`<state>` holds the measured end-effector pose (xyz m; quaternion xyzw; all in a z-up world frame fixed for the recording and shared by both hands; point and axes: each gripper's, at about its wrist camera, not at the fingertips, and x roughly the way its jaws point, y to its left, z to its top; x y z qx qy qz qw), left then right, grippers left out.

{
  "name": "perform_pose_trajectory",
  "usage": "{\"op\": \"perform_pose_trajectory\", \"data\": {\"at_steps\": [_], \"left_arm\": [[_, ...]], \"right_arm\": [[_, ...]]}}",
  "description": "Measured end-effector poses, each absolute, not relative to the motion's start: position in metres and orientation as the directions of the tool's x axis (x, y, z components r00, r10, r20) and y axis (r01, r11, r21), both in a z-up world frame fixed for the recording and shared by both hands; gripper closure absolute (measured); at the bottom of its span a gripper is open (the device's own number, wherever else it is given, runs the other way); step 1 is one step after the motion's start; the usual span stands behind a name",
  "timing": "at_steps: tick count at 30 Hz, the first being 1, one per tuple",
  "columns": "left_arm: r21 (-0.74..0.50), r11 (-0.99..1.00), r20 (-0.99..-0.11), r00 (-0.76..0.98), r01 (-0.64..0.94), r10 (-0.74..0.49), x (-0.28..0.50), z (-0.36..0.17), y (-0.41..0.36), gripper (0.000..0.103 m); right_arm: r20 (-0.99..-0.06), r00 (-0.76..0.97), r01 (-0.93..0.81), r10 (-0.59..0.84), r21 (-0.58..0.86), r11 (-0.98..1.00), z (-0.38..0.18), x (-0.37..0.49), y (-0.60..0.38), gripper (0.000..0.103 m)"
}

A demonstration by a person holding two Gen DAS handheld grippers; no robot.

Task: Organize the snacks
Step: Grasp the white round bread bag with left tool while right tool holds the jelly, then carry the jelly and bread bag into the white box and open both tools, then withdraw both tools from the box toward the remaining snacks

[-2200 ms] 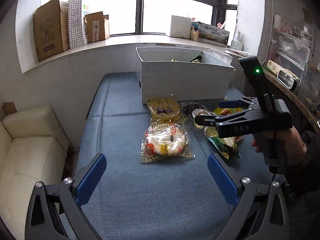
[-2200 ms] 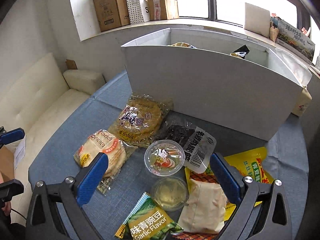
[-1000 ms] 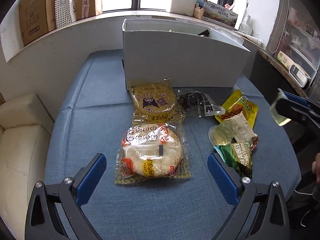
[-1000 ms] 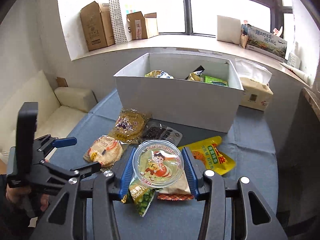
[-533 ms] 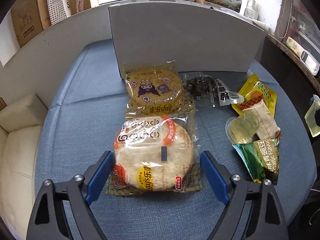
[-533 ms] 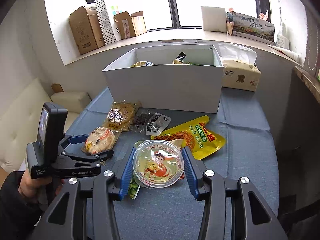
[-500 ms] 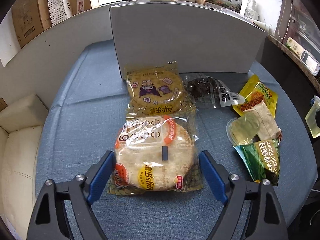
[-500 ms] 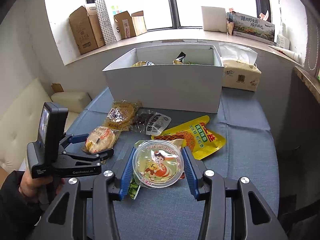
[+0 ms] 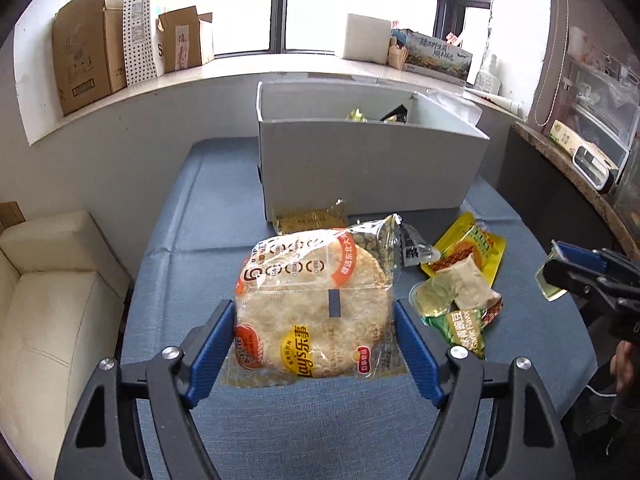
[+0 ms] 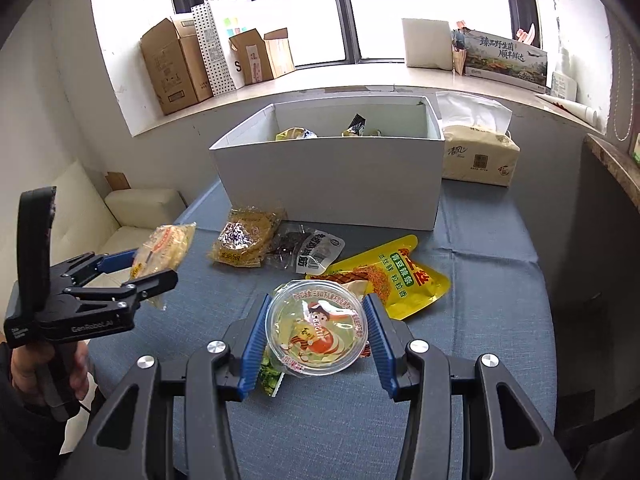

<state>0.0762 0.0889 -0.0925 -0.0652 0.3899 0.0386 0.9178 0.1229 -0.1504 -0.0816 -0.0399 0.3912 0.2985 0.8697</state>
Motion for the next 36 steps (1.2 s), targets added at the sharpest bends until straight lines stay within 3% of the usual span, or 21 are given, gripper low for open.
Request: {"op": "perform_pose_trajectory", "data": {"at_steps": [7, 14, 23, 24, 25, 26, 27, 36], "left_arm": [[-0.098, 0.991, -0.651, 0.759, -0.086, 0.001, 0.105, -0.039, 0.091, 0.021], [-0.060, 0.997, -0.589, 0.808, -0.055, 0.009, 0.184, 0.012, 0.087, 0.021], [0.016, 0.992, -0.646, 0.756, -0.125, 0.105, 0.297, -0.001, 0.100, 0.019], [0.026, 0.990, -0.649, 0.751, -0.136, 0.121, 0.304, -0.006, 0.101, 0.018], [0.034, 0.991, -0.654, 0.747, -0.133, 0.122, 0.311, -0.012, 0.102, 0.007], [0.046, 0.991, -0.665, 0.736, -0.128, 0.126, 0.316, -0.018, 0.103, 0.000], [0.049, 0.990, -0.677, 0.725, -0.132, 0.130, 0.319, -0.023, 0.105, 0.000], [0.005, 0.992, -0.685, 0.722, -0.127, 0.096, 0.303, -0.034, 0.109, 0.000]], "right_arm": [[-0.670, 0.550, -0.551, 0.498, 0.157, 0.820, -0.059, 0.147, -0.152, 0.052], [-0.605, 0.605, -0.538, 0.518, 0.169, 0.826, -0.018, 0.221, -0.144, 0.052], [-0.658, 0.609, -0.471, 0.443, 0.149, 0.870, -0.022, 0.341, -0.118, 0.052], [-0.663, 0.604, -0.467, 0.443, 0.155, 0.870, -0.024, 0.349, -0.117, 0.049], [-0.668, 0.602, -0.461, 0.438, 0.158, 0.874, -0.027, 0.356, -0.117, 0.040], [-0.679, 0.601, -0.450, 0.421, 0.148, 0.881, -0.029, 0.362, -0.115, 0.012], [-0.686, 0.605, -0.438, 0.405, 0.138, 0.888, -0.031, 0.366, -0.115, 0.003], [-0.606, 0.663, -0.485, 0.441, 0.101, 0.868, -0.013, 0.336, -0.121, 0.000]]}}
